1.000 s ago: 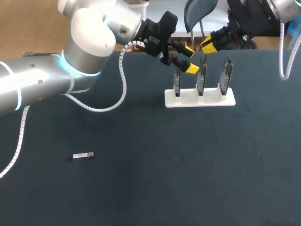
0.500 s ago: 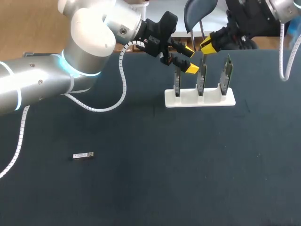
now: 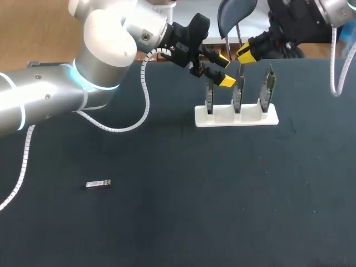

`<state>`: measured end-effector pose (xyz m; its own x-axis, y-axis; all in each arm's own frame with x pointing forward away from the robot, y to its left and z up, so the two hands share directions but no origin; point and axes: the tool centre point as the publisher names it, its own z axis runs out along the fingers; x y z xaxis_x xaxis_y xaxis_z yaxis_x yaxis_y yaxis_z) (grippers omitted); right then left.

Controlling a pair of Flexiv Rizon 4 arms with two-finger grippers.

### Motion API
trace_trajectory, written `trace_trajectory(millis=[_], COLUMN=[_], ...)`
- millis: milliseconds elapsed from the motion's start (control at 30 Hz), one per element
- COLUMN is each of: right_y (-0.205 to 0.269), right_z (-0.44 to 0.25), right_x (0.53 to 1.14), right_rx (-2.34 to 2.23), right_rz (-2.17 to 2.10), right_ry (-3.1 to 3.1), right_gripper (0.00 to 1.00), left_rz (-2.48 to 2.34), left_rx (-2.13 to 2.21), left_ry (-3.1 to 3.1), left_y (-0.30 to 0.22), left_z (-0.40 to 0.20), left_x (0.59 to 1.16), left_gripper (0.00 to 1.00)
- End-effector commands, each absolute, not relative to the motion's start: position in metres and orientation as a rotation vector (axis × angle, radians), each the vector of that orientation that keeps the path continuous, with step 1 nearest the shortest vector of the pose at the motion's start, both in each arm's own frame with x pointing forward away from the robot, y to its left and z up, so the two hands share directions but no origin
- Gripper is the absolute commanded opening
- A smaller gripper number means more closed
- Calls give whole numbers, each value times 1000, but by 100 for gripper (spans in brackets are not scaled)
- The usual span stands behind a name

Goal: Pick up the optical module with the left hand, and insert it into the network port with the right hand.

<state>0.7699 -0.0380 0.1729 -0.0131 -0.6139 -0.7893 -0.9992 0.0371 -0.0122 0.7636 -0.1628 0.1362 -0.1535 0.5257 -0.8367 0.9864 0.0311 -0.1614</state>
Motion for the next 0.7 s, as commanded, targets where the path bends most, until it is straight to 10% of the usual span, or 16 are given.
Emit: trace_trajectory(millis=[33, 700], right_y=[-38, -40], right_z=[171, 175], right_x=[768, 768], right_rx=[-1636, -1642], right_rz=[790, 774], right_ry=[1702, 1692], right_gripper=[0, 0], left_rz=[-1029, -1029], left_rx=[1542, 1542], left_ry=[1740, 1740], left_y=[-163, -163], left_z=[137, 137], left_x=[765, 765], left_gripper=[100, 100])
